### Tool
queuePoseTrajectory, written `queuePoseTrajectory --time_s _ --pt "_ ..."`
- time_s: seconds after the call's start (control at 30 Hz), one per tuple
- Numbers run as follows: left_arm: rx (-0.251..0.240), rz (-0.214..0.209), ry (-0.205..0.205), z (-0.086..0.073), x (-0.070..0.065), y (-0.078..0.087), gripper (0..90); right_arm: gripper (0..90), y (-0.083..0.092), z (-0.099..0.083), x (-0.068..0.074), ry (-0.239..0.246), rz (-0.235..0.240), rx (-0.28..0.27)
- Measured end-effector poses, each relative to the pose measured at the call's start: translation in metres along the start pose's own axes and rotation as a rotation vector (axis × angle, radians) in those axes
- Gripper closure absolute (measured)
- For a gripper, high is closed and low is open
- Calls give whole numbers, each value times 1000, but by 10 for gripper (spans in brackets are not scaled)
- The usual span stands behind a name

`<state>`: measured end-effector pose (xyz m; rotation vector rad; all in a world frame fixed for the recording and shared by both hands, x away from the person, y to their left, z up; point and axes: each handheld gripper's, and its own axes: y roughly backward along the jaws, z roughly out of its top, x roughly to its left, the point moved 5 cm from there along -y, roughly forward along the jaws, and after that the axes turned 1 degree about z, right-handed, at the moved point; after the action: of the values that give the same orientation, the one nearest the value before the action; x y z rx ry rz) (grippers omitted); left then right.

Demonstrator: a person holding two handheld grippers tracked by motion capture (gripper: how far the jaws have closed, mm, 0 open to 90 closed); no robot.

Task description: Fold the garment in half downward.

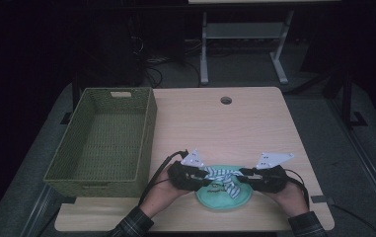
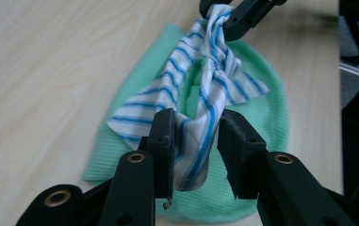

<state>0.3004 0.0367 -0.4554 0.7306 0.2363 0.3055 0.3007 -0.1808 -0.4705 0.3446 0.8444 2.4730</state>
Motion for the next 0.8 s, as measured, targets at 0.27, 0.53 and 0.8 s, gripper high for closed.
queuePoseTrajectory --time_s 0.27,0.53,0.8 --pt "2 -25 3 -11 -17 -1 582 660 3 -11 11 -27 23 35" --pt "-71 -27 19 -7 -19 17 537 578 20 -8 17 -36 40 -9" --pt "-88 4 56 -3 -4 21 766 676 34 7 9 -62 51 -79"
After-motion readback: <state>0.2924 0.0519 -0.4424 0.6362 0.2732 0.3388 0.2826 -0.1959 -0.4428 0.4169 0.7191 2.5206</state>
